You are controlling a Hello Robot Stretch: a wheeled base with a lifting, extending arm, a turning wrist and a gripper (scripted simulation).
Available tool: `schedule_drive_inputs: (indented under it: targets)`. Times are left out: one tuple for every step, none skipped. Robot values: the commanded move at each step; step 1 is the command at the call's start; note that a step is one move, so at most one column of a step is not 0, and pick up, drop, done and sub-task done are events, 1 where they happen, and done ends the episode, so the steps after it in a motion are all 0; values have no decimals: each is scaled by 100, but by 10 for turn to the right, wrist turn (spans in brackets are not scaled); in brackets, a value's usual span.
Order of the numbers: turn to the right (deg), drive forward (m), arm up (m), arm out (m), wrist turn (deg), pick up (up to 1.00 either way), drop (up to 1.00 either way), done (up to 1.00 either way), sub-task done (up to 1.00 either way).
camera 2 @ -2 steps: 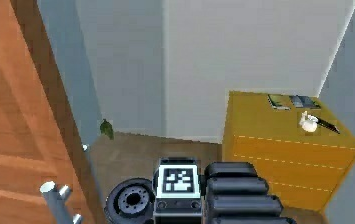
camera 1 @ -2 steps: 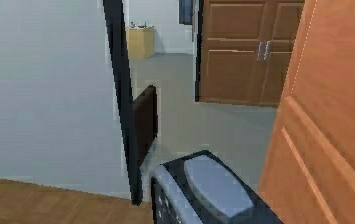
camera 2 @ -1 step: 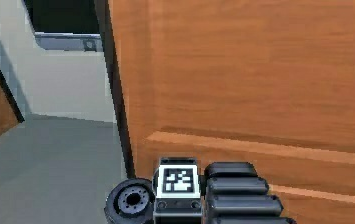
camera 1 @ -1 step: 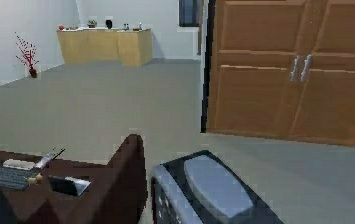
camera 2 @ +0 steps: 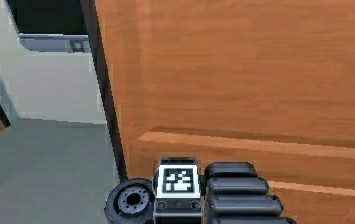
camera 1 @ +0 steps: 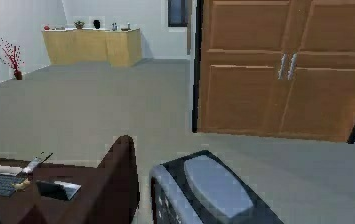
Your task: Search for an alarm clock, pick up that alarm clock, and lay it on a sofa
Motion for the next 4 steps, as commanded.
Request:
schedule_drive_inputs:
  targets:
    - [-180,0,0,0,0,0,0,0,0]
    - [0,30,0,0,0,0,0,0,0]
    - [240,0,0,0,0,0,0,0,0]
    - [0,100,0,0,0,0,0,0,0]
